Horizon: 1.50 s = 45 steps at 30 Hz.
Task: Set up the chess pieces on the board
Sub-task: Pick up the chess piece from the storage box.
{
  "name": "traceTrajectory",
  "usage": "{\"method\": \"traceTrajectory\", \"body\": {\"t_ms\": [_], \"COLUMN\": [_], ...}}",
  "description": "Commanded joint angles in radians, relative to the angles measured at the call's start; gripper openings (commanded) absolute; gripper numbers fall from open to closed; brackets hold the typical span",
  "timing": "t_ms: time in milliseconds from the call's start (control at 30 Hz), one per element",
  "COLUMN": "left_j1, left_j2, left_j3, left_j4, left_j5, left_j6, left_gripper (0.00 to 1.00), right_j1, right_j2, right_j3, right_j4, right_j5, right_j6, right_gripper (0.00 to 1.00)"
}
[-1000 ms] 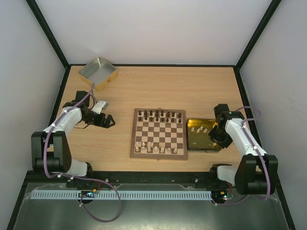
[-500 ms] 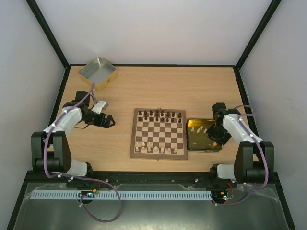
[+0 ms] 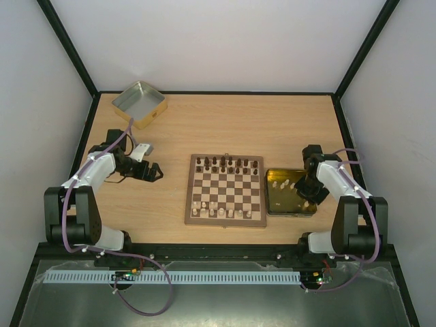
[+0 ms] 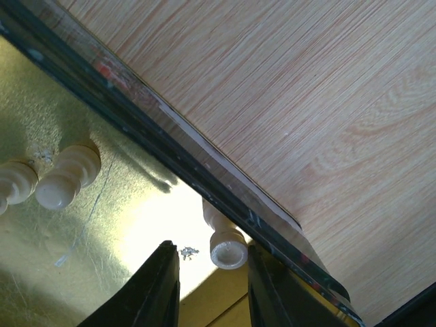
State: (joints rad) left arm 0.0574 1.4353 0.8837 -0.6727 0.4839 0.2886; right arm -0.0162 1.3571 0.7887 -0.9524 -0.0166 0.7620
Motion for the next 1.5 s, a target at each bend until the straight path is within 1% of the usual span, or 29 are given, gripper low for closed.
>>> {"method": "traceTrajectory", "body": {"t_ms": [0, 133, 567, 767, 1067, 1300, 1467], "left_j1": [0.007, 0.007, 0.009, 0.015, 0.015, 0.015, 0.015], "left_j2": [0.013, 0.014, 0.012, 0.010, 0.011, 0.011, 0.011], "left_j3": [0.024, 0.027, 0.025, 0.024, 0.026, 0.024, 0.024], "left_j4": [-0.028, -0.030, -0.031, -0.032, -0.032, -0.032, -0.032], "left_j5": [0.021, 0.021, 0.024, 0.025, 0.027, 0.028, 0.027], "left_j6": [0.015, 0.015, 0.017, 0.018, 0.021, 0.021, 0.021], "left_gripper": [0.99, 0.99, 0.99, 0.99, 0.99, 0.99, 0.99], "right_j1": [-0.008, -0.008, -0.008, -0.008, -0.002, 0.060, 0.176], "right_j2": [0.014, 0.020, 0.039, 0.024, -0.058, -0.157, -0.220], "right_j3": [-0.006, -0.013, -0.026, -0.014, 0.040, 0.068, 0.099], "right_j4": [0.018, 0.024, 0.032, 0.018, -0.061, -0.156, -0.234], "right_j5": [0.036, 0.040, 0.021, 0.033, 0.020, -0.009, -0.035], "right_j6": [-0.012, -0.015, -0.026, -0.023, -0.033, -0.017, 0.025], "right_gripper": [0.25, 0.20, 0.19, 0.07, 0.05, 0.05, 0.05]}}
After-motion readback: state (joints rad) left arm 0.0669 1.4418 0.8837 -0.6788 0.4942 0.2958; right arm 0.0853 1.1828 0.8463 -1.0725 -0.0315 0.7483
